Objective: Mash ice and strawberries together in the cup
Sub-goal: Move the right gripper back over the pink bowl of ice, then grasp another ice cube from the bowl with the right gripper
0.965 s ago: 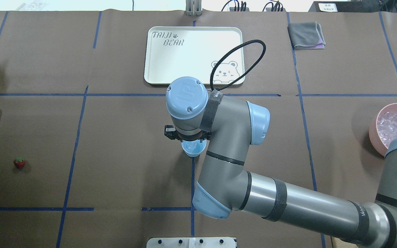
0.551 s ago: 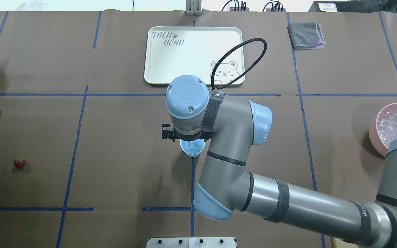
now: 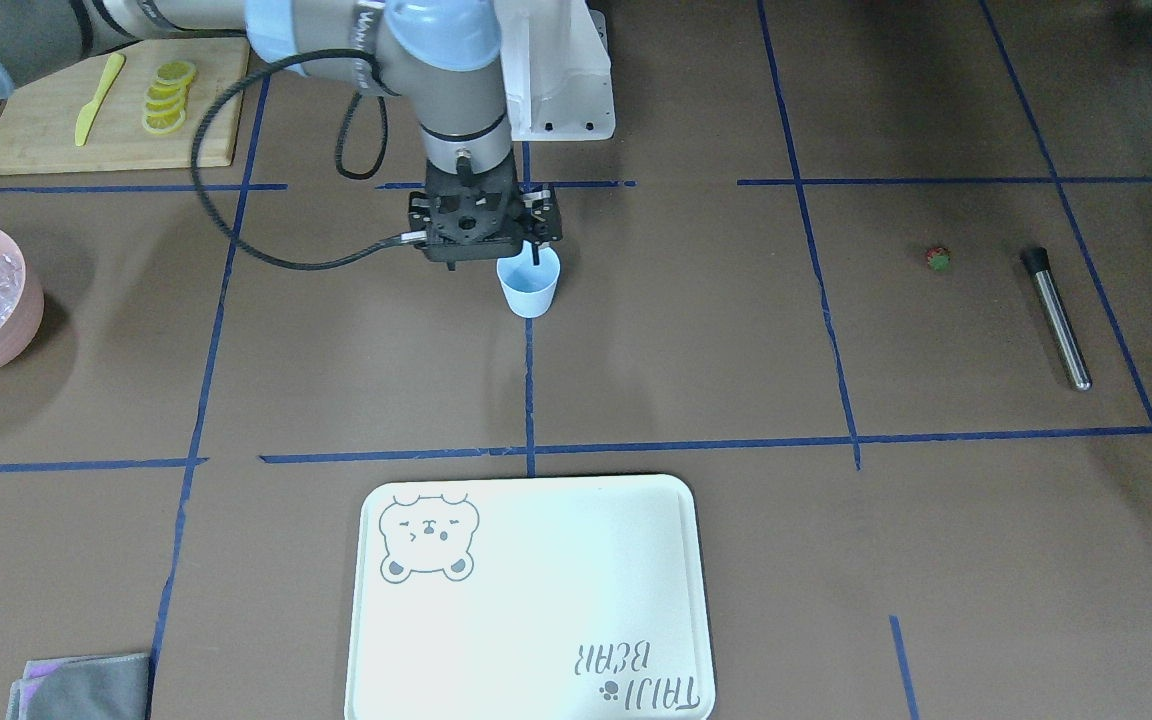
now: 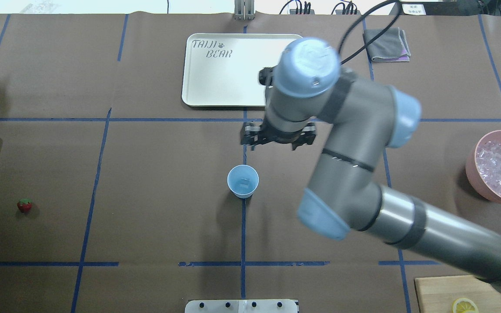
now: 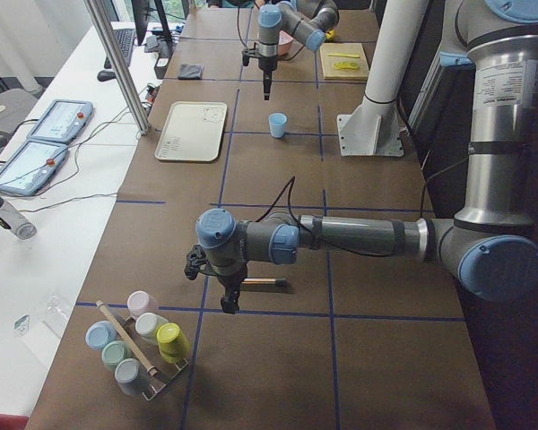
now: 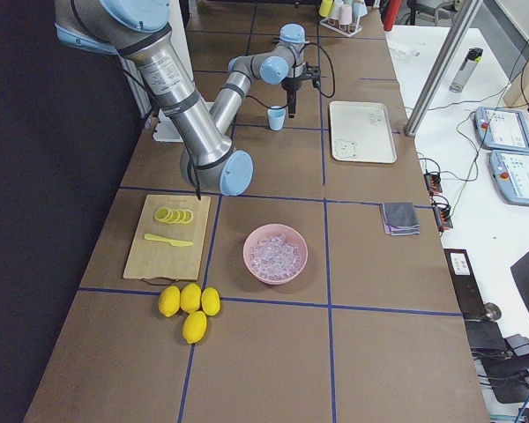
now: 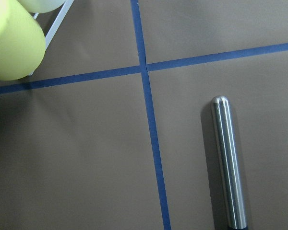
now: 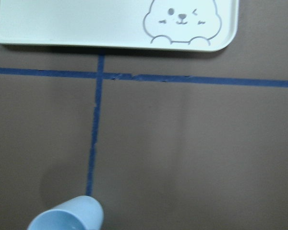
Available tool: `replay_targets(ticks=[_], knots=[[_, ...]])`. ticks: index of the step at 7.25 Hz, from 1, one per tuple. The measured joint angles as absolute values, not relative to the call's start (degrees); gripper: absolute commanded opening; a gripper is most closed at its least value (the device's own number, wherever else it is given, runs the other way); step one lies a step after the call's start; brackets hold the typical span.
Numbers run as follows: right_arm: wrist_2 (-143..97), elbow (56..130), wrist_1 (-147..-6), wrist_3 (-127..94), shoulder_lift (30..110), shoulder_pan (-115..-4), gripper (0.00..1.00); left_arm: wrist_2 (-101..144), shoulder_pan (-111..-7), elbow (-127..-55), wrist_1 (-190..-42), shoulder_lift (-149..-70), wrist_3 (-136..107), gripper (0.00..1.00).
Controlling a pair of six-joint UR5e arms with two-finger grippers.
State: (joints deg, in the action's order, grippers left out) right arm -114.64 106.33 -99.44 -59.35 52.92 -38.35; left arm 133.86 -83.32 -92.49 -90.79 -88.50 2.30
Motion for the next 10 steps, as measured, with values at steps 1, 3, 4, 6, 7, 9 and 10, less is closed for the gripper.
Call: replay_targets(ticks=[1, 3, 4, 6, 7, 9, 10], knots=[[-116.9, 108.6, -99.3, -52.8, 57.3, -42.3, 1.00, 133.8, -83.3, -92.5, -90.7, -88.5, 2.3, 1.00], [-122.6, 111.1, -98.7, -38.4, 66.1, -51.3, 1.00, 133.8, -83.3, -92.5, -90.6, -88.4, 2.3, 1.00], [-125.3, 111.5, -96.8, -31.8, 71.1, -55.6, 1.00, 133.8, -83.3, -92.5, -90.7, -88.4, 2.4, 1.00], [-130.8, 111.5, -91.0, -18.9, 82.4, -63.6, 1.00, 133.9, -83.3, -92.5, -91.0, -88.4, 2.4, 1.00], [-132.1, 111.4, -89.7, -13.4, 87.1, -66.6, 1.00, 133.9, -83.3, -92.5, -91.0, -88.4, 2.4, 1.00], [-132.7, 111.0, -87.1, -7.7, 93.7, -69.5, 0.99, 133.9, -83.3, -92.6, -91.1, -88.4, 2.4, 1.00], [-132.6, 110.0, -83.5, -7.1, 96.3, -70.0, 0.81, 133.9, -83.3, -92.6, -91.1, -88.4, 2.4, 1.00]])
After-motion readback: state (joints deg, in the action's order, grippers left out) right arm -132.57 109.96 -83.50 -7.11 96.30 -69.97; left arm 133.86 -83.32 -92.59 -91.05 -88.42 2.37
